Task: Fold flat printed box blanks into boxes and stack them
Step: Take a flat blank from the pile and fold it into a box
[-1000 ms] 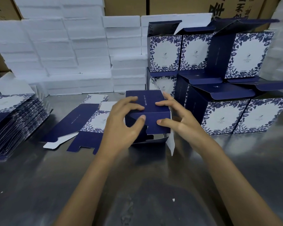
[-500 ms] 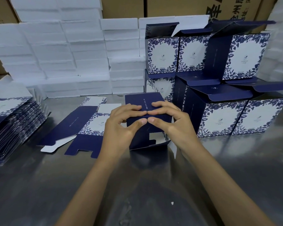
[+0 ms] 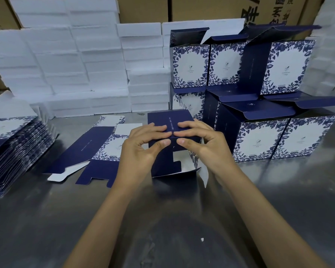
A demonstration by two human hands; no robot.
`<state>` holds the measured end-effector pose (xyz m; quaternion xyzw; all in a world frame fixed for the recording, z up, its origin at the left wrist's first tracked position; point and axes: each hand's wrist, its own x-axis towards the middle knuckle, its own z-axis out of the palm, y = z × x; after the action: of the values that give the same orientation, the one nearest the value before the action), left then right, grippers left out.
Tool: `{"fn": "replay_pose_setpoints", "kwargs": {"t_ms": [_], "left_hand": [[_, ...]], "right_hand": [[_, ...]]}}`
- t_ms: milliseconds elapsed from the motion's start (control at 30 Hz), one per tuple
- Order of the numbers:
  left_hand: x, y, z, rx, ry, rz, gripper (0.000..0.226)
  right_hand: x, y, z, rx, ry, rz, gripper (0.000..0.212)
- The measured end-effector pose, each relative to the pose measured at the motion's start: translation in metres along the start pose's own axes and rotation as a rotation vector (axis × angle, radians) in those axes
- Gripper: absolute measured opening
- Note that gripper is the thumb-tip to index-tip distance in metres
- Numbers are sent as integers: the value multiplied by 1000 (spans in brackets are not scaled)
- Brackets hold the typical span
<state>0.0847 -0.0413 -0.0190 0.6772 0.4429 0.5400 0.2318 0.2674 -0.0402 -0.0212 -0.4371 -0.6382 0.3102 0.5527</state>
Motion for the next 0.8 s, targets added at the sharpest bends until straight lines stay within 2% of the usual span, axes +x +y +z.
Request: {"fn": "replay_pose_setpoints", "kwargs": {"t_ms": [100,267,400,600,667,800], "left_hand": [[3,-2,-8,12,-60,-1,21],[-2,2,1,0,6,11,21],[-1,2,-2,-18,-17,1,21],[-1,-2,-1,-12,-1,49,20],[-4,-3,2,45,18,101,21],[-5,-7,4,287,10,358,22]], "right_hand": [[0,1,-7,94,-58,39,24],[2,4,-8,51,-14,2,19],[1,6,-15,90,-81,33,23],[1,6,-14,123,-59,52,23],[1,6,-14,140,-72,90,30],[1,6,-14,185,-66,160,51]]}}
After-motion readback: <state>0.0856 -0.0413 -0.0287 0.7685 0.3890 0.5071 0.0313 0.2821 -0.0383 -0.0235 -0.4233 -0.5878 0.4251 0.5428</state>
